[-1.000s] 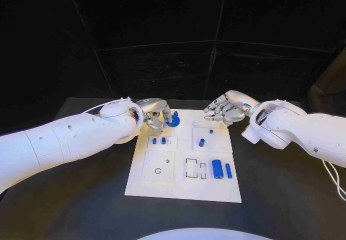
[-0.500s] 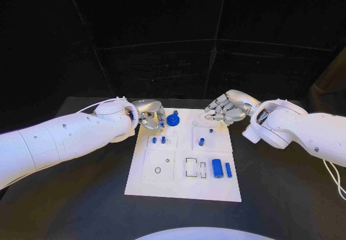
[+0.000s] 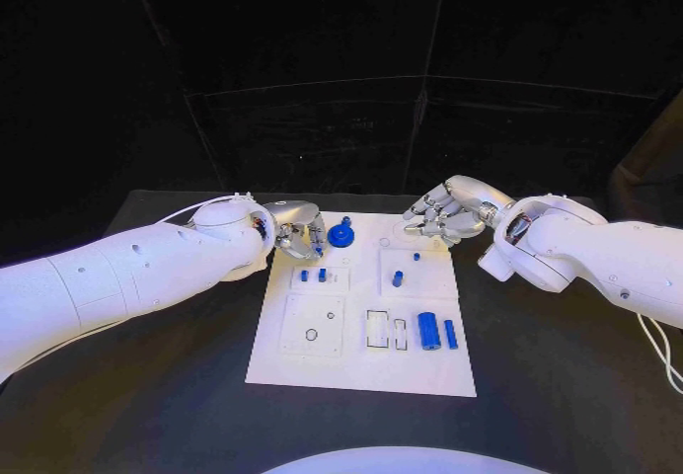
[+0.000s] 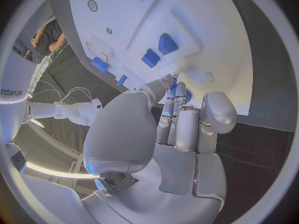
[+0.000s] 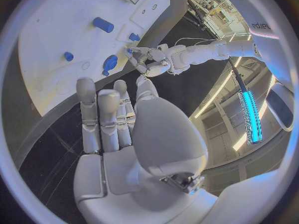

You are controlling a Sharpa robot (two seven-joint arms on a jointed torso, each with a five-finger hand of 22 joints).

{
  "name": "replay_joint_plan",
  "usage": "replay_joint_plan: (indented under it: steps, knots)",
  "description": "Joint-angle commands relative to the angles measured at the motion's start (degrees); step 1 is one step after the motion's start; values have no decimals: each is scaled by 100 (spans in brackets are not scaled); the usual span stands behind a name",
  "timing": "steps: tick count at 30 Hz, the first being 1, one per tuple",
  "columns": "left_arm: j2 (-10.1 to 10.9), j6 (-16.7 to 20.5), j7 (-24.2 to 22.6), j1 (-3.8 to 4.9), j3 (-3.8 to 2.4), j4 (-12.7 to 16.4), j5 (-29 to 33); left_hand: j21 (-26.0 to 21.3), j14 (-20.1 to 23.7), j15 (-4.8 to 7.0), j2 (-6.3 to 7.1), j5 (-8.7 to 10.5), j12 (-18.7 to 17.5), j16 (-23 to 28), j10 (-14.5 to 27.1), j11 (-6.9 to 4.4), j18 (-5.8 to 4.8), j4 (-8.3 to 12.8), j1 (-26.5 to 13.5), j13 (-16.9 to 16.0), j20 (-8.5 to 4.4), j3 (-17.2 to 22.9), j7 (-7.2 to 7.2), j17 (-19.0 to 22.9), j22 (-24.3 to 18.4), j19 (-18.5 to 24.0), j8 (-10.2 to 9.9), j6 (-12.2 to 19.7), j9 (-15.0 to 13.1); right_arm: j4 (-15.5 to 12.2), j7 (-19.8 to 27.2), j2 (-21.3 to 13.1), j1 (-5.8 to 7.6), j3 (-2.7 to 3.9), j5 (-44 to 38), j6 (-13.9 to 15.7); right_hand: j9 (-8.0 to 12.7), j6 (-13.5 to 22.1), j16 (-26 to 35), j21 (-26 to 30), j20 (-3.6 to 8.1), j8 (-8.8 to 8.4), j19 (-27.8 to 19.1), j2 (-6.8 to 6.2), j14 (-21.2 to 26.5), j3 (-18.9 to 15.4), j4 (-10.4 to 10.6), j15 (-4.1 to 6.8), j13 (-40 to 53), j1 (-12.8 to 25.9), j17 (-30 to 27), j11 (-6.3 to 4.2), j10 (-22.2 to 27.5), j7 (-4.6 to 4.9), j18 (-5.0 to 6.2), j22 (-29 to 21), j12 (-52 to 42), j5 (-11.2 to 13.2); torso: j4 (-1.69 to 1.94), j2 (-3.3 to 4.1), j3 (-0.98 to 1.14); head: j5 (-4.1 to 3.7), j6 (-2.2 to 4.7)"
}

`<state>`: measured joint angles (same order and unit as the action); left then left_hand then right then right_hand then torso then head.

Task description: Assemble the parts on the task board

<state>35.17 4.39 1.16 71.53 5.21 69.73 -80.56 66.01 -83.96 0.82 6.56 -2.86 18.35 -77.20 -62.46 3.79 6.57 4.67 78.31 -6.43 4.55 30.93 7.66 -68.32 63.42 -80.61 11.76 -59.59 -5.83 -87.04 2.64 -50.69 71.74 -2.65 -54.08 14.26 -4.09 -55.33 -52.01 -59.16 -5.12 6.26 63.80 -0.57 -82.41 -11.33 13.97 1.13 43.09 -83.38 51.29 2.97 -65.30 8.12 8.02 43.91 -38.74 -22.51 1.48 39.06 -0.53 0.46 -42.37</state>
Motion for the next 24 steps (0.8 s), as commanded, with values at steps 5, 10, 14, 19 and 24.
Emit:
replay_joint_plan:
  steps: [5, 10, 14, 19, 24]
  knots:
    - [-45, -154, 59, -4, 7, -74, 32, 9, -194, 16, -2, 9, -32, -11, -44, 10, -64, 11, -59, 11, 17, 26, 4, 6, -6, -27, -31, -44, 10, -22, 55, -3, 9, 3, 11, 57, -1, 42, 39, 38, -9, 32, 22, 46, -26, 6, 32, 2, -8, -5, 5, 14, 18, 5, 97, -5, -30, -38, 2, 0, -1, 2, -10]
    - [-61, -206, 80, -6, 10, -90, 31, 9, -194, 16, -2, 9, -32, -11, -44, 10, -64, 11, -59, 11, 17, 26, 4, 6, -6, -27, -31, -44, 10, -22, 54, -2, 9, 3, 11, 55, -1, 42, 39, 38, -9, 32, 22, 46, -26, 6, 32, 2, -8, -5, 5, 14, 18, 5, 97, -5, -30, -38, 6, 0, -2, 0, -23]
    - [-62, -237, 109, -7, 11, -95, 29, 9, -193, 16, -3, 9, -37, -8, -46, 11, -64, 14, -59, 14, 18, 29, 5, 11, -6, -25, -35, -45, 12, -21, 54, -2, 9, 3, 11, 53, -1, 42, 39, 38, -9, 32, 22, 46, -26, 6, 32, 2, -8, -5, 5, 14, 18, 5, 97, -5, -30, -38, 7, -4, -3, 7, -29]
    - [-53, -244, 107, -7, 11, -98, 29, 9, -193, 16, -4, 9, -38, -8, -46, 11, -64, 14, -59, 15, 18, 29, 6, 12, -6, -25, -35, -45, 12, -19, 56, 0, 9, 3, 11, 52, -1, 42, 39, 38, -9, 32, 22, 46, -26, 6, 32, 2, -8, -5, 5, 14, 18, 5, 97, -5, -30, -38, 7, -4, -3, 5, -31]
    - [-68, -261, 88, -7, 12, -95, 28, 11, -191, 15, -3, 9, -43, -5, -50, 13, -65, 14, -65, 17, 18, 29, 8, 18, -2, -25, -39, -47, 14, -17, 57, 7, 9, 3, 11, 48, -1, 42, 39, 38, -9, 32, 22, 46, -26, 6, 32, 2, -8, -5, 5, 14, 18, 5, 97, -5, -30, -38, 5, 0, -1, 8, -38]
